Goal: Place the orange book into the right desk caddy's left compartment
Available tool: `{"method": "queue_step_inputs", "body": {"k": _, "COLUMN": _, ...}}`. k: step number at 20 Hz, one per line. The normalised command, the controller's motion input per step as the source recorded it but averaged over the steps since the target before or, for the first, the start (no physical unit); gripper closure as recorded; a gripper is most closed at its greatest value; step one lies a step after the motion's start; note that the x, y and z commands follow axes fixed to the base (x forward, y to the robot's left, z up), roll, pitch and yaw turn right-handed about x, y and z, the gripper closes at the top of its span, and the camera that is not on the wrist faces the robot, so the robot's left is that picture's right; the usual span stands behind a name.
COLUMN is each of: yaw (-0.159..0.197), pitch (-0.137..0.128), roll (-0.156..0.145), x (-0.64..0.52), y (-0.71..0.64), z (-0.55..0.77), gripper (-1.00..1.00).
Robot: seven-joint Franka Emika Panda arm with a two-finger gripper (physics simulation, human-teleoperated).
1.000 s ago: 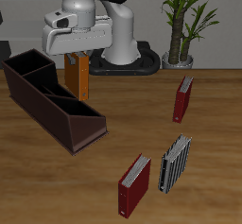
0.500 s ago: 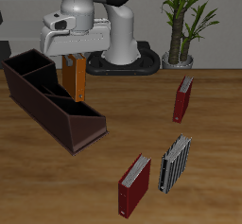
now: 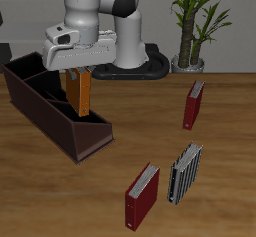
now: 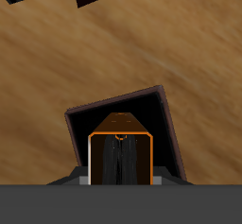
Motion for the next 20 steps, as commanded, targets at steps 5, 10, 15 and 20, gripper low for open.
{"method": "queue_step_inputs", "body": {"k": 5, "yaw": 0.004, "pitch": 0.013, "roll": 0.012, "x": 0.04, "y": 0.07, "z": -0.13, "gripper": 1.00}}
{"method": "queue_step_inputs", "body": {"k": 10, "yaw": -0.007, "pitch": 0.018, "roll": -0.007, "x": 0.04, "y": -0.03, "z": -0.13, "gripper": 1.00}}
{"method": "queue_step_inputs", "body": {"k": 15, "yaw": -0.009, "pitch": 0.016, "roll": -0.012, "x": 0.01, "y": -0.06, "z": -0.19, "gripper": 1.00}}
{"method": "queue_step_inputs", "body": {"k": 20, "yaw": -0.003, "pitch": 0.019, "roll": -0.010, "x": 0.04, "y": -0.04, "z": -0.14, "gripper": 1.00}}
